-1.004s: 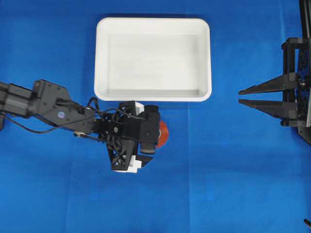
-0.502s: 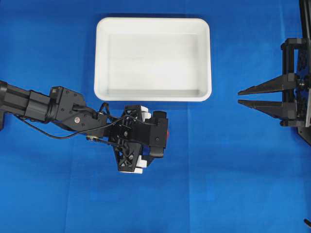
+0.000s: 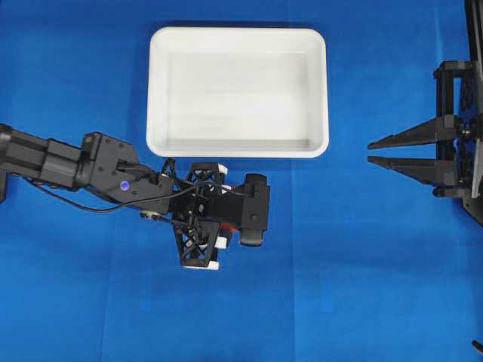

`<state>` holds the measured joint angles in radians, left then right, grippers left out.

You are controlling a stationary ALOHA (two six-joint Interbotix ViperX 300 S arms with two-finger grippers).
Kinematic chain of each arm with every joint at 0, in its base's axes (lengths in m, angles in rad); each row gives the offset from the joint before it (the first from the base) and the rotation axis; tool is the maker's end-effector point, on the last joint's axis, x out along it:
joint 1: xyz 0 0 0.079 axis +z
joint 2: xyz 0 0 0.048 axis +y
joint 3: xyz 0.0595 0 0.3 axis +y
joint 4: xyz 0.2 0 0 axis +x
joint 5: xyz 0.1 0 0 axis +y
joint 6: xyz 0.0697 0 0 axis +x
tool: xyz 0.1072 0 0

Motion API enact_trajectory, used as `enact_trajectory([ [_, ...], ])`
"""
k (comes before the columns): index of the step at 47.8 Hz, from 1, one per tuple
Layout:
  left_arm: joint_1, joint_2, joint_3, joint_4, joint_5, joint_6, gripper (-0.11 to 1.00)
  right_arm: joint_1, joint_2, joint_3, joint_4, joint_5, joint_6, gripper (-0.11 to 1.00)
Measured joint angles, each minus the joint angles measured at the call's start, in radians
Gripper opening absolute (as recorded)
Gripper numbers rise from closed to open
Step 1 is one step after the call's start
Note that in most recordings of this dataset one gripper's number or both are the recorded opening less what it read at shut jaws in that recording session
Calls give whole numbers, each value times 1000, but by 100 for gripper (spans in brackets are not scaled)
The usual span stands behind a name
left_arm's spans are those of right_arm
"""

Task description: Place one roll of tape in the white case with the left arm.

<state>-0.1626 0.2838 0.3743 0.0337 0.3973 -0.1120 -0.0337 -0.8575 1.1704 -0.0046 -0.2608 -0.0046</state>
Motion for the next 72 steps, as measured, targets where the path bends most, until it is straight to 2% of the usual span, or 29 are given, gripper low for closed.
enact_trajectory([
  [11, -20, -140, -11, 17, 71, 12, 26, 0, 0, -2, 0, 14, 0, -11],
  [16, 2, -190, -11, 31, 80, 40, 26, 0, 0, -2, 0, 14, -2, -11],
  [20, 44, -212, -8, 34, 83, 63, 26, 0, 2, -2, 0, 14, 0, -11],
  [29, 195, -215, 14, 35, 72, 129, 26, 0, 9, -2, -2, 14, 2, -11],
  [35, 265, -198, 29, 37, 37, 158, 26, 0, 12, -2, 0, 15, 3, -11],
  [45, 362, -118, 57, 35, -67, 158, 26, 0, 15, 0, 0, 14, 3, -11],
  [58, 416, -5, 61, 37, -130, 160, 26, 0, 18, 0, 0, 14, 5, -11],
  [68, 417, 3, 60, 35, -133, 163, 27, 0, 20, 0, 0, 15, 5, -11],
  [69, 417, 3, 60, 35, -133, 161, 29, 0, 20, 0, 0, 15, 3, -11],
  [72, 417, 3, 58, 34, -133, 160, 46, 0, 18, 0, 0, 14, 5, -11],
])
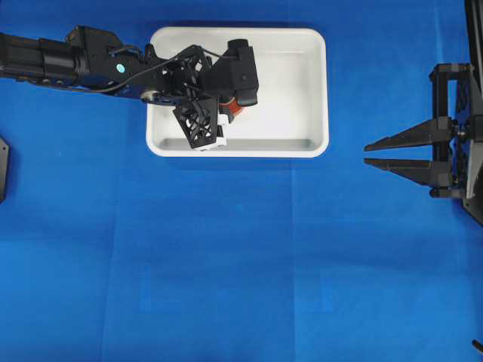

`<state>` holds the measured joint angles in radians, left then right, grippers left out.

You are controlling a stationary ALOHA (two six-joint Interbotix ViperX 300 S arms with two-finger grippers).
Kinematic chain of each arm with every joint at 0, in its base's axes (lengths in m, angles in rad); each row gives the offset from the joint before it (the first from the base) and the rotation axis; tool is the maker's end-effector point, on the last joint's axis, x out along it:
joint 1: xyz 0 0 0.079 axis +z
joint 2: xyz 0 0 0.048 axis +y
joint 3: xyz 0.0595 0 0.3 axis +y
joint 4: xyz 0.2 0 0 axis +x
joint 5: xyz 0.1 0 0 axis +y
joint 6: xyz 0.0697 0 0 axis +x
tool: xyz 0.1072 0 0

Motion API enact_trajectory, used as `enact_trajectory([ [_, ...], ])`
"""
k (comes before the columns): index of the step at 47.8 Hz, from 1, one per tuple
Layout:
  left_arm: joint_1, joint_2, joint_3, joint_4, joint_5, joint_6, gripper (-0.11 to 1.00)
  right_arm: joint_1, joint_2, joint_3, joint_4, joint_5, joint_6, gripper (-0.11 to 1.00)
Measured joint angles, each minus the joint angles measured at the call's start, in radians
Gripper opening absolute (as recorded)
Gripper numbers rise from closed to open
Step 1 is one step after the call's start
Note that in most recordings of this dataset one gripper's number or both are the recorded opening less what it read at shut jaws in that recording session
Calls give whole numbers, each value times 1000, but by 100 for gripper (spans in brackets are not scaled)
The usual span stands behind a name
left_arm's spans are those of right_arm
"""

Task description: Place one roll of tape in the white case with the left arm.

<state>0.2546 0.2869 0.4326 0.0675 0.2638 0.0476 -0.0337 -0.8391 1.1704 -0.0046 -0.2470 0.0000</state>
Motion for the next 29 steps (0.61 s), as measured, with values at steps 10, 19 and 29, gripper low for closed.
enact_trajectory([
  [10, -2, -35, 3, 0, 17, -3, 87, 0, 0, 0, 0, 2, -2, -11],
  [19, -9, -160, 15, -2, 51, -5, 81, 0, 2, 0, 0, 5, 0, -11],
  [29, -60, -331, 57, -2, 58, -5, 80, 0, 2, 0, 0, 9, 0, -11],
])
